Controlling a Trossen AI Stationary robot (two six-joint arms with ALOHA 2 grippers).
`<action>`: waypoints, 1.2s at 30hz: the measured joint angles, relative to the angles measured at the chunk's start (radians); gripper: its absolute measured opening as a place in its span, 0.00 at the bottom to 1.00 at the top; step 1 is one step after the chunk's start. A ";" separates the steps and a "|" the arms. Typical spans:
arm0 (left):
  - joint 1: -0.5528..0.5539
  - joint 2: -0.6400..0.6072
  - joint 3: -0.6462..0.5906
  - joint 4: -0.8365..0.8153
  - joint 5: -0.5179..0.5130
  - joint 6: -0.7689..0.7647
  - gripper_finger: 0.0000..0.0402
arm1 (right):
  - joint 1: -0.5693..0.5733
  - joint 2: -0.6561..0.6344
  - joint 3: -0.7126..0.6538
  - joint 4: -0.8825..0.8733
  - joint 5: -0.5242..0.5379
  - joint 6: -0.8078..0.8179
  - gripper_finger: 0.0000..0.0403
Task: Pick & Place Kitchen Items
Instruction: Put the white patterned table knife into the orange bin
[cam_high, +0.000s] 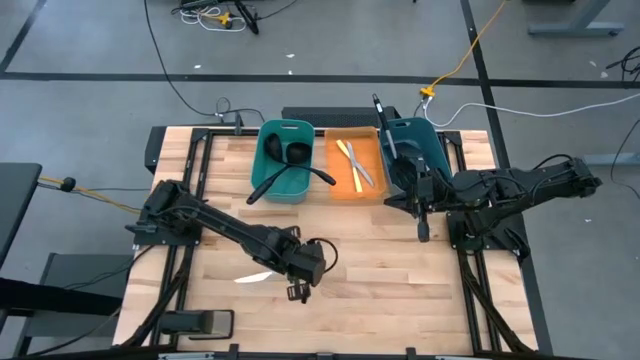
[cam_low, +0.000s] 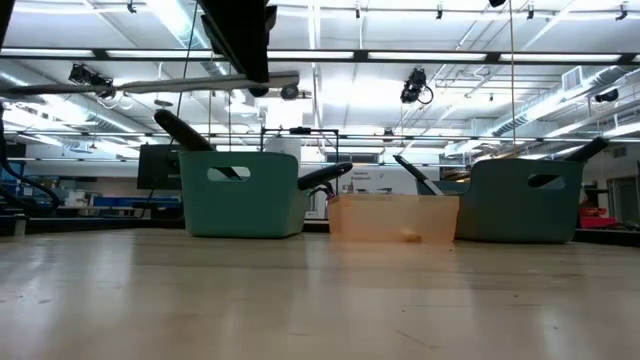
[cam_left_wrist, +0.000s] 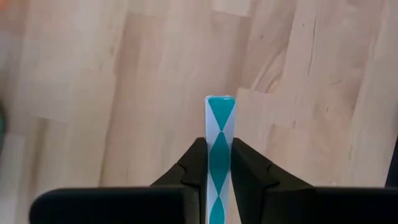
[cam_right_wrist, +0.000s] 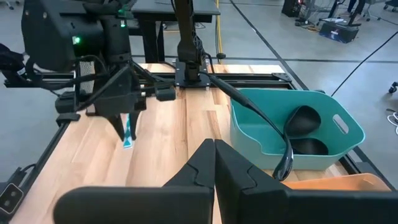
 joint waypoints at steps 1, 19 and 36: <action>0.000 -0.007 0.000 -0.006 -0.004 0.001 0.13 | 0.000 0.000 0.000 0.002 0.000 0.000 0.01; 0.000 -0.078 0.085 -0.061 -0.032 0.048 0.13 | 0.000 0.000 0.000 0.024 0.001 -0.006 0.01; 0.057 -0.256 0.124 -0.132 -0.196 0.079 0.13 | 0.000 0.000 0.000 0.051 0.001 -0.003 0.01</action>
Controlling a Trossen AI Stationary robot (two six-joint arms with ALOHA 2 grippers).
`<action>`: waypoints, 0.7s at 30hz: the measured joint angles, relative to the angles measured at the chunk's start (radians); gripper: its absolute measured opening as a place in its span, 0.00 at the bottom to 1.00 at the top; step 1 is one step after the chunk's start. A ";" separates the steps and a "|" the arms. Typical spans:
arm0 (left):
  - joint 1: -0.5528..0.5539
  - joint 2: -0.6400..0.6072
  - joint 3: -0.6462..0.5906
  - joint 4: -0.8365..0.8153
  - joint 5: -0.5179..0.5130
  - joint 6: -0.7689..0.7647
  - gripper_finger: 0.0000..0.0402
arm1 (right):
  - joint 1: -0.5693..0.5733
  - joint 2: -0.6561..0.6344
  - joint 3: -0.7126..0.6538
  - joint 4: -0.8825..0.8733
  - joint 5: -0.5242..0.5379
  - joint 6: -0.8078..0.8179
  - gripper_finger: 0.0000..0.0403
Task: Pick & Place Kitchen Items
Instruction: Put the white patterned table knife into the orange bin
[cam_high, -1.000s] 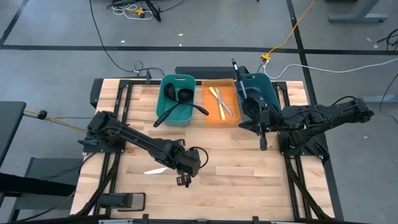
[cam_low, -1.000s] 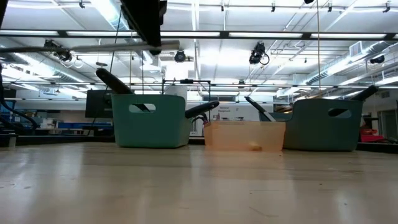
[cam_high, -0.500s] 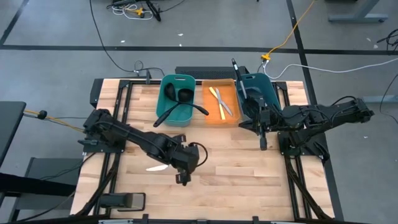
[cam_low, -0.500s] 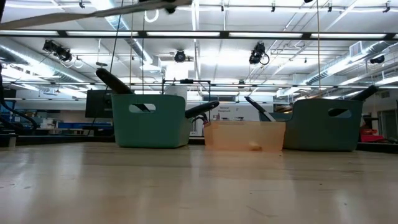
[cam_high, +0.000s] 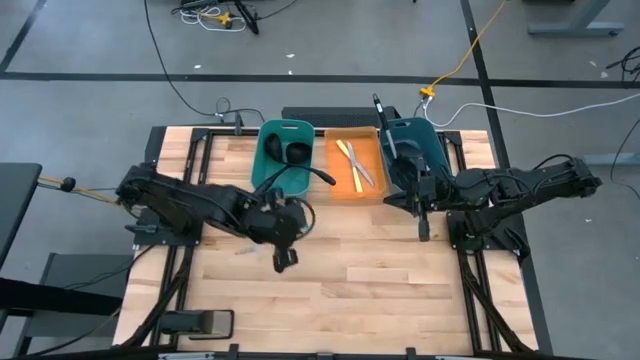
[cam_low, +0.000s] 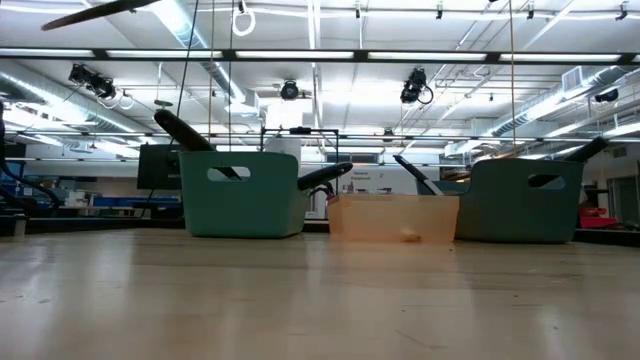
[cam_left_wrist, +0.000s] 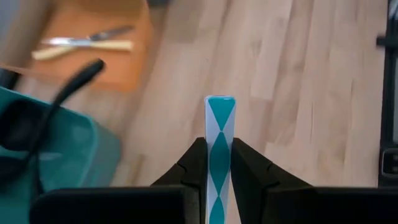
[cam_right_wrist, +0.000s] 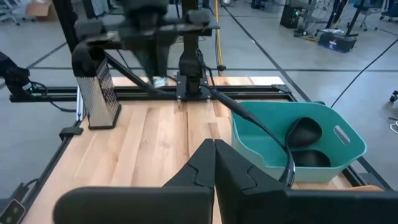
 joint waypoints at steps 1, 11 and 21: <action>0.005 -0.012 0.000 0.008 -0.012 0.000 0.13 | 0.000 0.000 0.000 0.001 0.000 0.000 0.01; 0.041 -0.139 0.000 0.180 -0.109 0.064 0.13 | 0.000 0.000 0.000 0.020 0.000 -0.004 0.01; 0.084 -0.173 -0.001 0.389 -0.103 0.195 0.13 | 0.000 0.000 0.000 0.048 0.000 -0.007 0.01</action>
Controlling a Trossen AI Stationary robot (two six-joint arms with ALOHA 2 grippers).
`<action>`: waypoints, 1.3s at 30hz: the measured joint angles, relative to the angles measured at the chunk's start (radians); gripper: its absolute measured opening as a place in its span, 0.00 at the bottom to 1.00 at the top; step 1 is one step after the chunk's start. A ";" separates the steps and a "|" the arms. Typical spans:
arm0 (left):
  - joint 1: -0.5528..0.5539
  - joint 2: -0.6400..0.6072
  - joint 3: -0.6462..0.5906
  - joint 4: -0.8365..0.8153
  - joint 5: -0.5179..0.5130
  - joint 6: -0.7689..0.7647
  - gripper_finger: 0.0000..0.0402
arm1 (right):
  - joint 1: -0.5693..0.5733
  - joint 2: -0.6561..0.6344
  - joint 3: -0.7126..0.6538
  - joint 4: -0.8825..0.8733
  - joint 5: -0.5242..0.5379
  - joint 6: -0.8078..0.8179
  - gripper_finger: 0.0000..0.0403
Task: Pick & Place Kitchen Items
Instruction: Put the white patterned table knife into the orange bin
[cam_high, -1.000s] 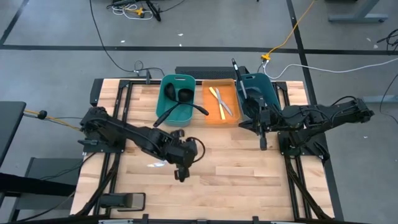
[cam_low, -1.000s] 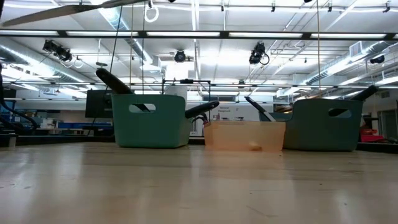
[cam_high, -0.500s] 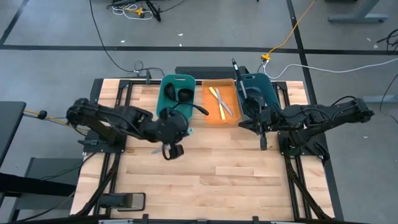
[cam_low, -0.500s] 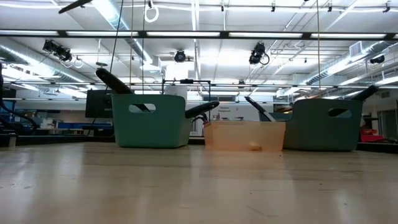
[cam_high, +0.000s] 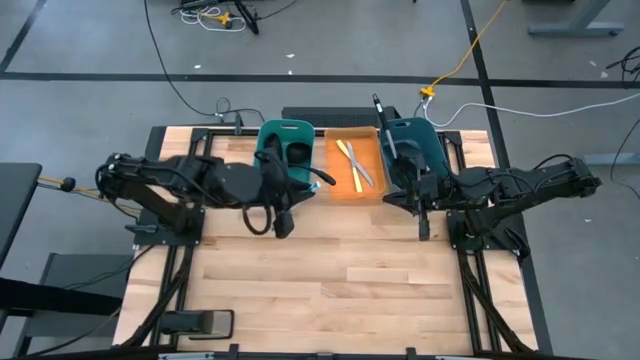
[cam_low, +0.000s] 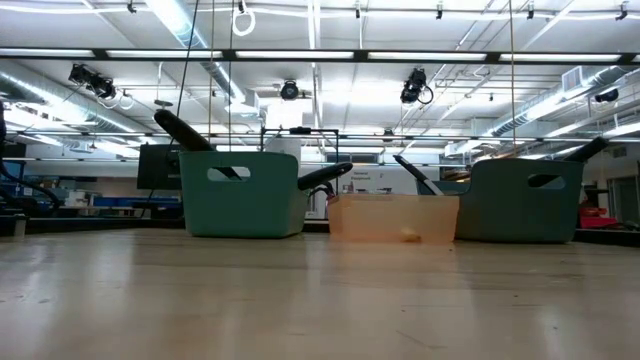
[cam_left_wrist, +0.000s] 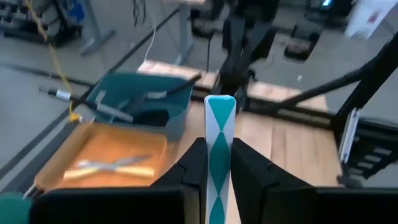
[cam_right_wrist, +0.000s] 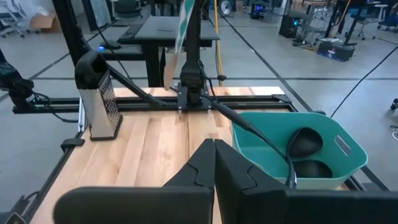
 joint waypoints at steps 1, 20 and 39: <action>0.005 -0.001 0.001 0.017 0.006 0.010 0.13 | 0.000 0.000 0.000 0.001 0.000 0.000 0.01; 0.049 -0.002 0.001 0.174 0.043 0.115 0.13 | 0.000 0.000 0.030 0.071 0.005 0.029 0.01; 0.134 -0.001 0.001 0.375 0.187 0.224 0.13 | -0.042 0.017 0.208 0.073 0.024 -0.040 0.01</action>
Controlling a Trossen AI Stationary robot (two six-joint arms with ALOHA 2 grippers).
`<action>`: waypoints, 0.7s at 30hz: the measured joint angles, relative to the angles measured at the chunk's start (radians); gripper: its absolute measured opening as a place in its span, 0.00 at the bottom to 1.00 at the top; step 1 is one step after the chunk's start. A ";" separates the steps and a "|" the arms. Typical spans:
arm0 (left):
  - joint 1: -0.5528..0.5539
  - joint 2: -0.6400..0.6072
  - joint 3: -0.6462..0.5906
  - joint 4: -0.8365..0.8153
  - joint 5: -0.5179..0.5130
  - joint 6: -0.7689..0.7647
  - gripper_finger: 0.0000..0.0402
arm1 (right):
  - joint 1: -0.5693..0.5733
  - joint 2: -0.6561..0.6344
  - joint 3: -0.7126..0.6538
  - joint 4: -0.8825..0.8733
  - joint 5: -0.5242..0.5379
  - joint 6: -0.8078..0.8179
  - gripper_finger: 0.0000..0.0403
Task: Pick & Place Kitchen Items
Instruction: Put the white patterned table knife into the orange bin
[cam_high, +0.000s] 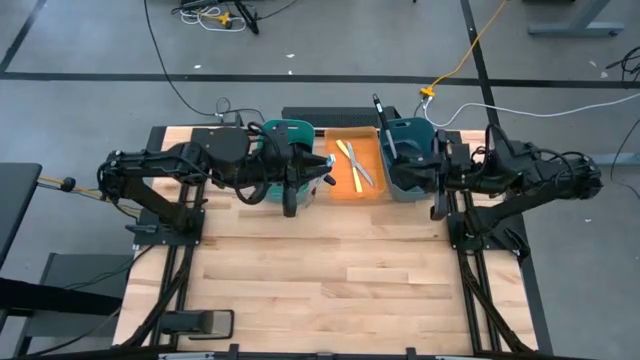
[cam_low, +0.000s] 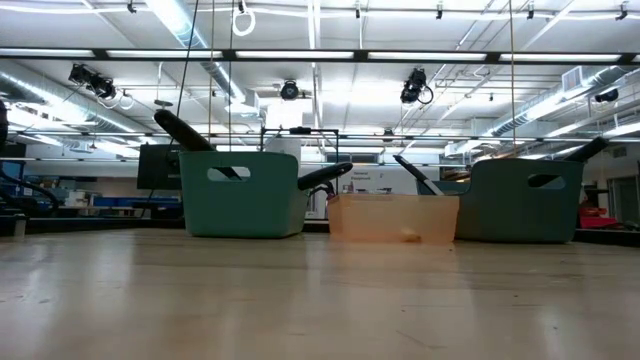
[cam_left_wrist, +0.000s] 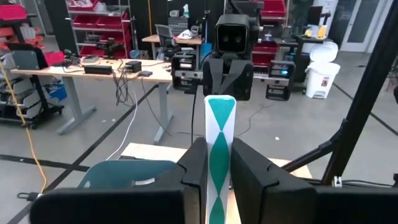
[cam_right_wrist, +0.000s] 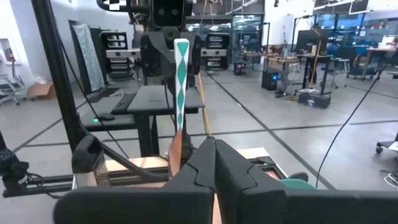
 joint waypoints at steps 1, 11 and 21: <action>0.001 0.000 0.000 0.002 0.001 0.000 0.13 | 0.000 0.001 0.000 0.000 0.000 -0.001 0.01; 0.001 0.003 -0.004 0.025 0.023 0.000 0.13 | 0.000 0.046 0.000 0.011 0.000 0.000 0.02; 0.005 0.055 -0.013 0.130 0.084 0.018 0.13 | 0.000 0.125 0.000 0.057 0.000 0.015 0.02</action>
